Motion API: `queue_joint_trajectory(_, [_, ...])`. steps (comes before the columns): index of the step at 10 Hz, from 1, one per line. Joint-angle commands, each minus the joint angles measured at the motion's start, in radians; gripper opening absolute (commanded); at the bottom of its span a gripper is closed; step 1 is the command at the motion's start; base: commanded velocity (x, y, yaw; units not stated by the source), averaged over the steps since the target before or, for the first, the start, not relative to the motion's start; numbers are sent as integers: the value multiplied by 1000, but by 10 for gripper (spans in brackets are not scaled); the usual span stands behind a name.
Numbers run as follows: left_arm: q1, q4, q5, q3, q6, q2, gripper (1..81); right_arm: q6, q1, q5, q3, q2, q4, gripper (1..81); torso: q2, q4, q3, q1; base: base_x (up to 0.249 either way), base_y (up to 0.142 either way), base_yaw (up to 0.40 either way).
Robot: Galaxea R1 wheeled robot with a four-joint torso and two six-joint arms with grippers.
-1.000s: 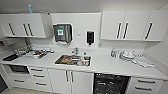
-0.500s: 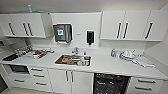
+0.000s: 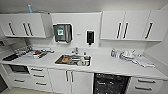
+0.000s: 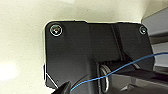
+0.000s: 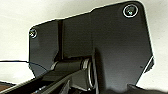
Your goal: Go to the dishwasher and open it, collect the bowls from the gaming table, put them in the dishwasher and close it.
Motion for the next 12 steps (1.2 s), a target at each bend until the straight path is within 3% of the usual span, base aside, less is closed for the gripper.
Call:
queue_joint_trajectory(1, [-50, 0, 53, 3, 1, -17, 811, -2, 49, -53, 10, 5, -4, 811, 0, 0, 0, 0, 0, 0, 220])
queue_joint_trajectory(12, [-36, -12, 40, 3, 0, -20, 811, -1, 49, -47, 10, 7, -7, 811, 0, 0, 0, -1, 0, 0, 321])
